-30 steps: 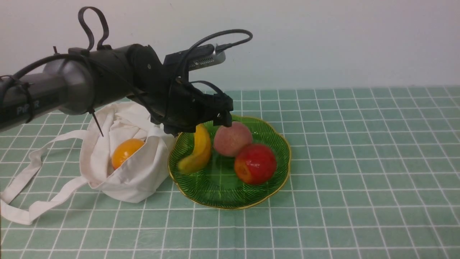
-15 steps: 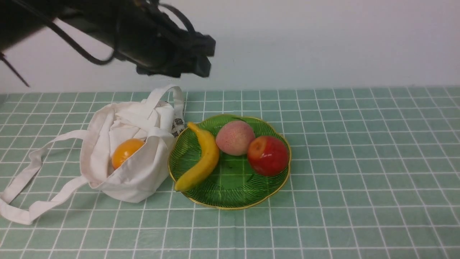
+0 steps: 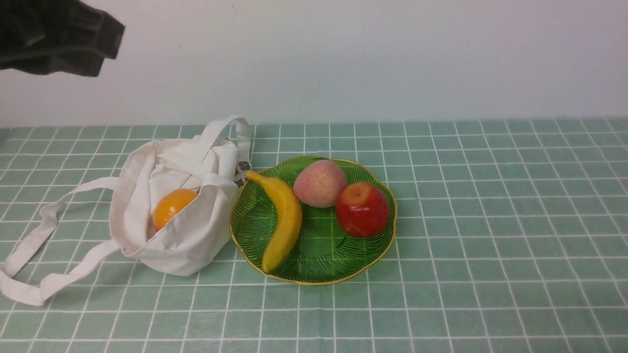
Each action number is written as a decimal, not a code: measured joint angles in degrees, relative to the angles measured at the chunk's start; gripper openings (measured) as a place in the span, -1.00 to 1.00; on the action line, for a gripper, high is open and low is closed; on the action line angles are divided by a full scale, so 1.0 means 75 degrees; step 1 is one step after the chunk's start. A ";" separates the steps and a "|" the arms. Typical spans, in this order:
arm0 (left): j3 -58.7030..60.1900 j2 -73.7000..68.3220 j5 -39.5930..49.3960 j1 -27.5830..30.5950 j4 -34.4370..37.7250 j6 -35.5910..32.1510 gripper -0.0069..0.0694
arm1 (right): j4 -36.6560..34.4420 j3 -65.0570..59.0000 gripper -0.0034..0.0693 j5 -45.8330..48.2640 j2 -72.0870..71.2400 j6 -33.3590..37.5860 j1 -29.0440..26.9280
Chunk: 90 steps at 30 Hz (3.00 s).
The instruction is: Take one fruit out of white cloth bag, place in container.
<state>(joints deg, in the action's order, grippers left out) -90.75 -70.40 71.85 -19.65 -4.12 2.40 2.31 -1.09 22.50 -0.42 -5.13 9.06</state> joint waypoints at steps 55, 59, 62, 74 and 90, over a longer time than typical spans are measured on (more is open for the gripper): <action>1.1184 0.7951 -0.7398 0.1833 0.0680 -0.0212 -0.84 | 0.0000 0.0000 -0.95 0.0000 0.0000 0.0000 0.0000; 1.1434 0.8321 -0.7351 0.1960 0.0220 -0.0204 -0.84 | 0.0000 0.0000 -0.95 0.0000 0.0000 0.0000 0.0000; 1.1678 0.8574 -0.7127 0.1960 0.0131 -0.0143 -0.84 | 0.0000 0.0000 -0.95 0.0000 0.0000 0.0000 0.0000; 1.2303 0.9466 -0.6662 0.1969 0.0166 0.0285 -0.84 | 0.0000 0.0000 -0.95 -0.0008 -0.0002 0.0000 0.0000; 1.2303 0.9466 -0.6661 0.1969 0.0209 0.0335 -0.84 | 0.0000 0.0000 -0.95 -0.0008 -0.0002 0.0000 0.0000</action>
<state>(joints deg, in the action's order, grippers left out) 1.52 0.59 21.89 -4.88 -2.56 4.91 2.31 -1.09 22.44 -0.43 -5.13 9.06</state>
